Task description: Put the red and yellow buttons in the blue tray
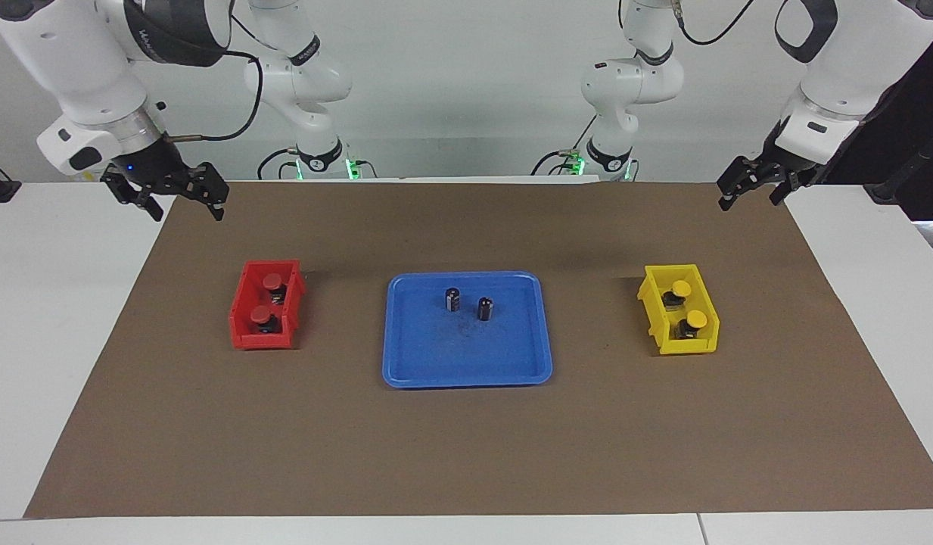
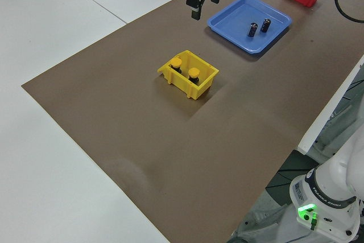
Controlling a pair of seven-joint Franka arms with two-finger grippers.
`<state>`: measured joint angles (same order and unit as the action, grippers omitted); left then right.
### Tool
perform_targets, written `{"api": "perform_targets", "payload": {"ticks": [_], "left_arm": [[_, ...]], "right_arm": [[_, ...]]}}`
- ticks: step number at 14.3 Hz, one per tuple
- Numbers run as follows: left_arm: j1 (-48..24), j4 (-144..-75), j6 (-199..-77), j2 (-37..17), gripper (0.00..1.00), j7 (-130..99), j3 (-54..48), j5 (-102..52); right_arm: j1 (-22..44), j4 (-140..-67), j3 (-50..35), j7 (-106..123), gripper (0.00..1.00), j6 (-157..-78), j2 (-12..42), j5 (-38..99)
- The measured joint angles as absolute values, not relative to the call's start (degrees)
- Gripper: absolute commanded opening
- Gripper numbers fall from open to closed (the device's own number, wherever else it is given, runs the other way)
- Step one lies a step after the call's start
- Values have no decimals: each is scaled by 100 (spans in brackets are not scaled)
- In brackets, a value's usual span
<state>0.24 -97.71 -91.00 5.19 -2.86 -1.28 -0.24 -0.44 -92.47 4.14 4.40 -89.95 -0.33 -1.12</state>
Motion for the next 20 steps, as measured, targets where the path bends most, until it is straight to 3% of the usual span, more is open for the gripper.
{"api": "perform_targets", "payload": {"ticks": [13,16,20], "left_arm": [[24,-9771,-9100,519,100,-286,-129,-25],[23,-9778,-9115,519,99,-286,-129,-25],[-70,-10163,-9601,577,95,-287,-138,-26]], "right_arm": [[-34,-9312,411,441,100,-8980,-36,-100],[-30,-9411,328,441,100,-9328,-17,-93],[-28,-9338,260,441,100,-9709,473,-29]]}}
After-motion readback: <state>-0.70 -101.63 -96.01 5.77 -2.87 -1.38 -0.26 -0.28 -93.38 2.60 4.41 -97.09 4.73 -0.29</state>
